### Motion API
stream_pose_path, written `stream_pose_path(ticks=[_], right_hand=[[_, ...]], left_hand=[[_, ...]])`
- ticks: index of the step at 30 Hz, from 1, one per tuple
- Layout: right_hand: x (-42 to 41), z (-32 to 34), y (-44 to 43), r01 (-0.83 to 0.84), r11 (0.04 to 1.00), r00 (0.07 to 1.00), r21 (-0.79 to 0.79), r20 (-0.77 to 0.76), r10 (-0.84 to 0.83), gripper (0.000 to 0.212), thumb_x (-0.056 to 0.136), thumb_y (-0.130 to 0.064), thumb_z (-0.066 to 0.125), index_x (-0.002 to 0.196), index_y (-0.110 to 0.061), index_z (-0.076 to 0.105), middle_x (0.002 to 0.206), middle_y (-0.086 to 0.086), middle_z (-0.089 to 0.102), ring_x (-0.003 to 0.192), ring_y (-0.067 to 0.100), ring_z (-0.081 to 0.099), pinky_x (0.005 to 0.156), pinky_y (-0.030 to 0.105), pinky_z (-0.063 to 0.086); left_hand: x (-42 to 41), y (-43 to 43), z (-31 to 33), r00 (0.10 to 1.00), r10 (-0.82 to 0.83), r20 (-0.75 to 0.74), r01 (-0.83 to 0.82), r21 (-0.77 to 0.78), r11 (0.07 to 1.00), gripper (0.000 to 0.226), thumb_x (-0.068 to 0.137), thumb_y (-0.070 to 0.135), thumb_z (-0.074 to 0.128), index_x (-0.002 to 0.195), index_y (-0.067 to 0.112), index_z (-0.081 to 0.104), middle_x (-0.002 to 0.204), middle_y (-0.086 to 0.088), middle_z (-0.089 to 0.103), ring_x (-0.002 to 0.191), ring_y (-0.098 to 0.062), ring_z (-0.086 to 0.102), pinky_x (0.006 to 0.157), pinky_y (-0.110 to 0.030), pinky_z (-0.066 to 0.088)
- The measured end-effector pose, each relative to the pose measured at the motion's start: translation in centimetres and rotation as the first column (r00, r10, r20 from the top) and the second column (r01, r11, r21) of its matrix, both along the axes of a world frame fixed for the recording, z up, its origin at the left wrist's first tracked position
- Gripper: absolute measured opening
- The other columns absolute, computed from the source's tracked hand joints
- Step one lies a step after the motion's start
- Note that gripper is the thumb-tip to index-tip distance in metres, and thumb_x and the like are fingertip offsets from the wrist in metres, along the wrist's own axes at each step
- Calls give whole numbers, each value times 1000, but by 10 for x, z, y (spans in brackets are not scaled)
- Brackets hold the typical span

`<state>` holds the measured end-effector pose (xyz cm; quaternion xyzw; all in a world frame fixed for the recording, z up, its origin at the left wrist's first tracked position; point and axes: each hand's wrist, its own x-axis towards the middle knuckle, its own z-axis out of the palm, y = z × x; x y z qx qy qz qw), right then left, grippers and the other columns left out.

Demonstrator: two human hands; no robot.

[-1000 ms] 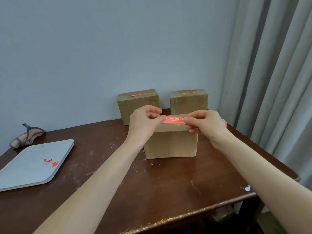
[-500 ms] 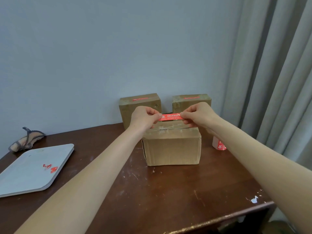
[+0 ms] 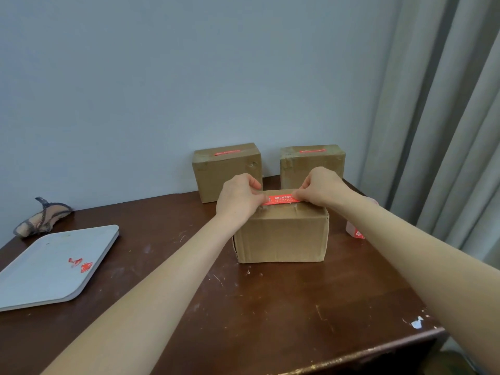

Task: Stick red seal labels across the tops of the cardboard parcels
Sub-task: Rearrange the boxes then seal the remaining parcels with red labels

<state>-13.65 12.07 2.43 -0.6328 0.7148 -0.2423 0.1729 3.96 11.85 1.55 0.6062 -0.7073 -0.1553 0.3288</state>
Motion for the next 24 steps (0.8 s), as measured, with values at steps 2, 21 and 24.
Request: stream_pose_path(ticks=[2,21,24], right_hand=[[-1,-1,0,-1,1000,1000,0,-18,1,30,82,-28,68,89,1,71,96,12,73,69,20,58,69,34,52],[-1,-3,2,14,1000,1000,8,4,-14,25,82,-24,69,90,-1,72,85,13,72,73,21,64,78,39,56],[-4,3,9,-8,1000,990,-11,138,9,15,84,-19,68,82,-5,73,71,7,69,61,12,58,65,27,52]], left_hand=[[-1,-1,-2,1000,-3,13,3,-5,1000,25,78,28,75,98,21,62,94,3,66,91,-14,60,72,-26,45],[-6,-2,2,999,-21,47,19,49,999,12,81,22,73,89,22,64,88,5,62,88,-12,61,76,-29,51],[-3,-1,4,997,-63,-43,66,67,996,11,82,20,71,93,18,70,91,2,65,89,-11,61,75,-23,47]])
